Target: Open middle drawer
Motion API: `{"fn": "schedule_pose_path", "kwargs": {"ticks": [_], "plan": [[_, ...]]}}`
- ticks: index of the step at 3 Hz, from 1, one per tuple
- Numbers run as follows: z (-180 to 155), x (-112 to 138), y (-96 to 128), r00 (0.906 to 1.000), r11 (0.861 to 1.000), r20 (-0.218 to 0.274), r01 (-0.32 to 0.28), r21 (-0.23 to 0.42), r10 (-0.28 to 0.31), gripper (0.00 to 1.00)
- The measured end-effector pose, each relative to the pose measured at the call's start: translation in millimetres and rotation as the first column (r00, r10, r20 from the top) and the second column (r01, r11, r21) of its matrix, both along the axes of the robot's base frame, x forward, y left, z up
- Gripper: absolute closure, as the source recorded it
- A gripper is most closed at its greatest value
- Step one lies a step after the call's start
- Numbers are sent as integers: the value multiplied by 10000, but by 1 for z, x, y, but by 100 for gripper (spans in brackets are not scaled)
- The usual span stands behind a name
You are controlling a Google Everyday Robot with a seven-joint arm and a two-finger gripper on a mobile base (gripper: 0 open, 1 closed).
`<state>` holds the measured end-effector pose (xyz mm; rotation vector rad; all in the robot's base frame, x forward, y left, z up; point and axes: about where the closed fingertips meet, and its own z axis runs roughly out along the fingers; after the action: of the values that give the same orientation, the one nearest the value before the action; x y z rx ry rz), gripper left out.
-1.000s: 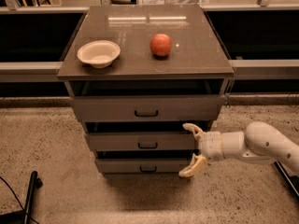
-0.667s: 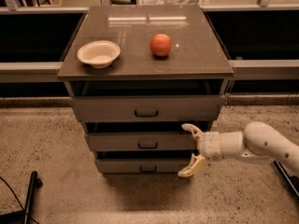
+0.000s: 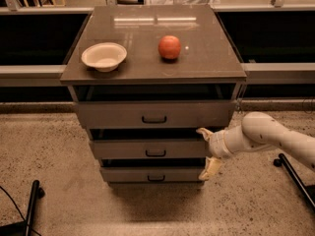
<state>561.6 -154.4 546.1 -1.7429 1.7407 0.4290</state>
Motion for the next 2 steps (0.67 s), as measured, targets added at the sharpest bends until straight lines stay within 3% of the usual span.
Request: {"fn": "schedule_pose_path", "kwargs": {"ticks": [1, 2], "plan": [[-27, 18, -37, 10000, 9896, 48, -8, -1439, 16, 0], [-54, 24, -65, 10000, 9846, 0, 58, -1749, -59, 0]]}}
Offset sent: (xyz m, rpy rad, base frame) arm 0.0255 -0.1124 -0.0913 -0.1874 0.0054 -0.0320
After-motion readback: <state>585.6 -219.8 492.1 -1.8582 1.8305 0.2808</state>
